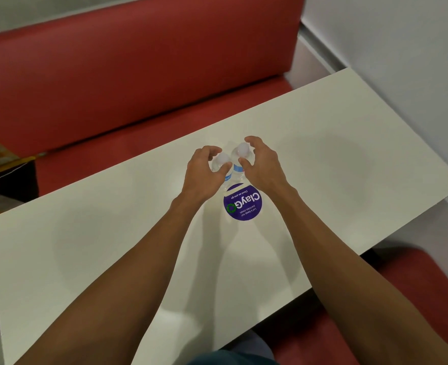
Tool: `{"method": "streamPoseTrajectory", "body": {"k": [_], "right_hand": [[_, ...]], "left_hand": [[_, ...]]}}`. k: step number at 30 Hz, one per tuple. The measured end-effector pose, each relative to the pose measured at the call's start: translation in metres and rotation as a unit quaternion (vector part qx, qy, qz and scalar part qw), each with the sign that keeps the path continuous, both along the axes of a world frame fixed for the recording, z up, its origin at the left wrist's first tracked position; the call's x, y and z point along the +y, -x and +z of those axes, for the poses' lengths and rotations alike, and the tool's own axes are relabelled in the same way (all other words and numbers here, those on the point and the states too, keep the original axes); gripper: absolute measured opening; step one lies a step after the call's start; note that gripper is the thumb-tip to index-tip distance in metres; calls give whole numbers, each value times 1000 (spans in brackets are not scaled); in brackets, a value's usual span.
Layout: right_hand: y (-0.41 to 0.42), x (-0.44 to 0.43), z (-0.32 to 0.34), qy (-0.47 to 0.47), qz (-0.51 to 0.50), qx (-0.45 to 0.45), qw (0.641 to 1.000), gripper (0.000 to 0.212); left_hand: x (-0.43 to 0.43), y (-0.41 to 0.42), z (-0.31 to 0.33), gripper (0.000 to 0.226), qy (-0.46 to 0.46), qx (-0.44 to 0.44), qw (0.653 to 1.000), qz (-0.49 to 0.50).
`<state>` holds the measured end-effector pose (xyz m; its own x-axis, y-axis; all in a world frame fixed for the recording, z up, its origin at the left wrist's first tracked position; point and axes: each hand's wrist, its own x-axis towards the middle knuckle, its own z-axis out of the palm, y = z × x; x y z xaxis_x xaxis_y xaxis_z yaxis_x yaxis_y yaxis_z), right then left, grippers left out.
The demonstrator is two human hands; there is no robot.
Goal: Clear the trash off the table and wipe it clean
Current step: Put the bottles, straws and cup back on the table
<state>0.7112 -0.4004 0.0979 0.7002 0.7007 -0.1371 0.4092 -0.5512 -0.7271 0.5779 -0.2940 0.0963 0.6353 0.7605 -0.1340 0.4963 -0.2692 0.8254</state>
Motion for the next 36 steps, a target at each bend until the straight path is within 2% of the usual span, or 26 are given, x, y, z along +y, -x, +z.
{"method": "streamPoseTrajectory", "body": {"k": [5, 12, 16, 22, 28, 36], "right_hand": [[16, -23, 1, -4, -45, -27, 999, 57], [68, -82, 3, -18, -102, -17, 995, 56], [113, -117, -4, -27, -143, -1, 989, 52], [186, -175, -23, 1, -220, 28, 975, 49], [255, -241, -33, 5, -294, 76, 953, 48], [328, -337, -68, -1, -396, 86, 914, 44]], "left_hand": [[-10, 15, 10, 43, -42, -4, 999, 3], [-31, 58, 11, 30, -60, -20, 998, -7], [-53, 90, 9, 21, -5, -7, 997, -80], [-99, 130, 1, 15, 63, 16, 976, -208], [-159, 149, -18, 17, 50, 74, 942, -323], [-255, 169, -44, 15, 41, 89, 880, -465]]}}
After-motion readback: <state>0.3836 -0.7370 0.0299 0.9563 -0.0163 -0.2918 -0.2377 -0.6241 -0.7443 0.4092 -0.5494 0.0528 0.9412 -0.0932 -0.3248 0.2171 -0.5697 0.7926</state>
